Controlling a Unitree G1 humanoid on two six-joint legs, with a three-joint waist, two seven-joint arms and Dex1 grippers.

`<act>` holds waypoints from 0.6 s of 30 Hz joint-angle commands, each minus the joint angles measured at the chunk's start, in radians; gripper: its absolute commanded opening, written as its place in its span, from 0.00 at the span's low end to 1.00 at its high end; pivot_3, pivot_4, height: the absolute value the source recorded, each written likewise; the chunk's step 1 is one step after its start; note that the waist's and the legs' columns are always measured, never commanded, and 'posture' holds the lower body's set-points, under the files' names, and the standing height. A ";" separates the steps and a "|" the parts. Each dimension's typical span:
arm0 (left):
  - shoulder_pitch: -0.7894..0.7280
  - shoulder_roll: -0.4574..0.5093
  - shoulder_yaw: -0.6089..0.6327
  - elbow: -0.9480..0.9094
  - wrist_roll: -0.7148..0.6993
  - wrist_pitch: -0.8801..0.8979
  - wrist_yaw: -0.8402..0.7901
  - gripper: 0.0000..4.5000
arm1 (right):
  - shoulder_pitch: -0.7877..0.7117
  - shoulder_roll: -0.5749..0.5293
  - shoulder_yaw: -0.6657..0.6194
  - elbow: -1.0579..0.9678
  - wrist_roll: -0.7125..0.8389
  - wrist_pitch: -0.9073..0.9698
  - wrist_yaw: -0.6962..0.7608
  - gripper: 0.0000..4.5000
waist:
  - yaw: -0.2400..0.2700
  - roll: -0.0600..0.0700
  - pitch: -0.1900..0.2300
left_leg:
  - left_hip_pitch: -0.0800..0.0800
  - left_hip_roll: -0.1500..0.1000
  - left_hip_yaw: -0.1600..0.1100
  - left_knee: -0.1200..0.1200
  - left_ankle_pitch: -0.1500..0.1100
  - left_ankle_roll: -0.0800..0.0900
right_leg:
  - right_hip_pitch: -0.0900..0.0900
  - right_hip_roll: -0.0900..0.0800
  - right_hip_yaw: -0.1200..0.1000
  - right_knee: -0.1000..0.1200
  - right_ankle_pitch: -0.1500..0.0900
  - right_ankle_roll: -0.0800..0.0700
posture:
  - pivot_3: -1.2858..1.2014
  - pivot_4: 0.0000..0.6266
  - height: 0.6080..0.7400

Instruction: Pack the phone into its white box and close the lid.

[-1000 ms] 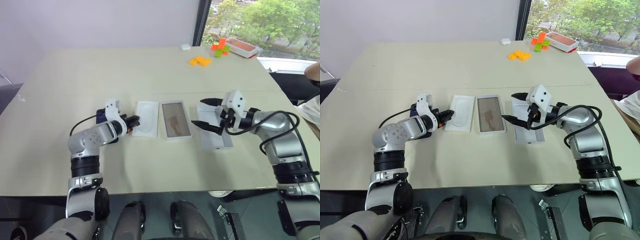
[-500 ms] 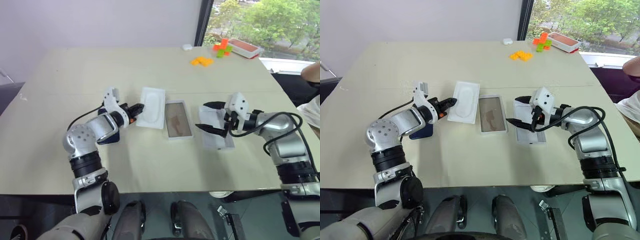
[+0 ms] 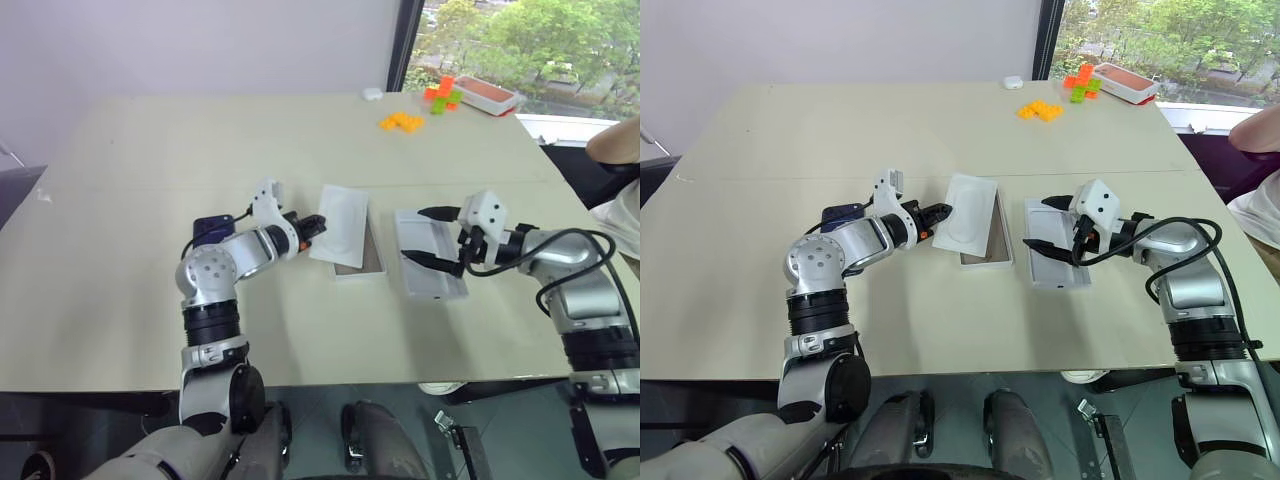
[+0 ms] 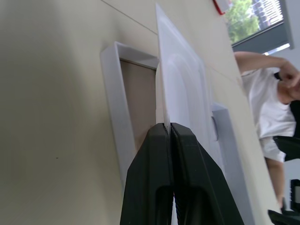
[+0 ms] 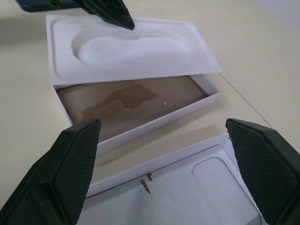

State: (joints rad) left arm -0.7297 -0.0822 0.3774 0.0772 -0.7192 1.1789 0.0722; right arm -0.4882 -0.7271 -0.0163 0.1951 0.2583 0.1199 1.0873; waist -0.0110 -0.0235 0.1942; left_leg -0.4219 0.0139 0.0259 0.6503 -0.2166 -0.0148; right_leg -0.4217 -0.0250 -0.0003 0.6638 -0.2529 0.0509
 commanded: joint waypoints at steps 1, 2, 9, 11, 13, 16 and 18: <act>0.017 -0.018 -0.037 0.011 0.034 -0.070 -0.004 0.01 | -0.004 -0.009 -0.031 -0.042 0.013 -0.013 -0.008 1.00 | 0.000 0.000 0.000 | 0.000 0.000 0.000 0.000 0.000 0.000 | 0.000 0.000 0.000 0.000 0.000 0.000 | 0.52 0.24 1.00; 0.021 -0.021 -0.040 0.019 0.043 -0.086 -0.004 0.01 | -0.003 -0.009 -0.031 -0.043 0.014 -0.014 -0.008 1.00 | 0.001 0.000 0.000 | 0.000 0.000 0.000 0.000 0.000 0.000 | 0.000 0.000 0.000 0.000 0.000 0.000 | 0.52 0.24 1.00; 0.021 -0.019 -0.096 0.037 0.062 -0.098 -0.053 0.01 | -0.009 -0.007 -0.029 -0.048 0.015 -0.011 -0.012 1.00 | 0.000 0.000 0.000 | 0.000 0.000 0.000 0.000 0.000 0.000 | 0.000 0.000 0.000 0.000 0.000 0.000 | 0.52 0.24 1.00; 0.021 -0.021 -0.101 0.036 0.064 -0.102 -0.060 0.15 | -0.009 -0.006 -0.029 -0.047 0.014 -0.011 -0.013 1.00 | 0.001 0.000 0.000 | 0.000 0.000 0.000 0.000 0.000 0.000 | 0.000 0.000 0.000 0.000 0.000 0.000 | 0.52 0.24 1.00; 0.022 -0.026 -0.103 0.031 0.059 -0.102 -0.067 0.30 | -0.006 -0.005 -0.028 -0.048 0.014 -0.012 -0.014 1.00 | 0.000 0.000 0.000 | 0.000 0.000 0.000 0.000 0.000 0.000 | 0.000 0.000 0.000 0.000 0.000 0.000 | 0.52 0.24 1.00; 0.014 -0.024 -0.099 0.019 0.051 -0.093 -0.070 0.62 | -0.008 -0.002 -0.025 -0.047 0.012 -0.012 -0.017 1.00 | 0.000 0.000 0.000 | 0.000 0.000 -0.001 0.000 0.000 0.000 | 0.000 0.000 0.000 0.000 0.000 0.000 | 0.52 0.24 1.00; 0.004 -0.019 -0.086 0.019 0.045 -0.084 -0.064 0.83 | -0.011 0.003 -0.020 -0.046 0.010 -0.011 -0.020 1.00 | 0.000 0.000 0.000 | 0.000 0.000 -0.001 0.000 0.000 0.000 | 0.000 0.000 0.000 0.000 0.000 0.000 | 0.52 0.24 1.00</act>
State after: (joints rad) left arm -0.7028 -0.1000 0.2887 0.1265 -0.6521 1.0993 0.0154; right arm -0.4864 -0.7248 -0.0162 0.1809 0.2582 0.1203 1.0726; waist -0.0110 -0.0237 0.1943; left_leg -0.4221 0.0141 0.0254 0.6501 -0.2166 -0.0148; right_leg -0.4218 -0.0248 -0.0003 0.6635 -0.2530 0.0510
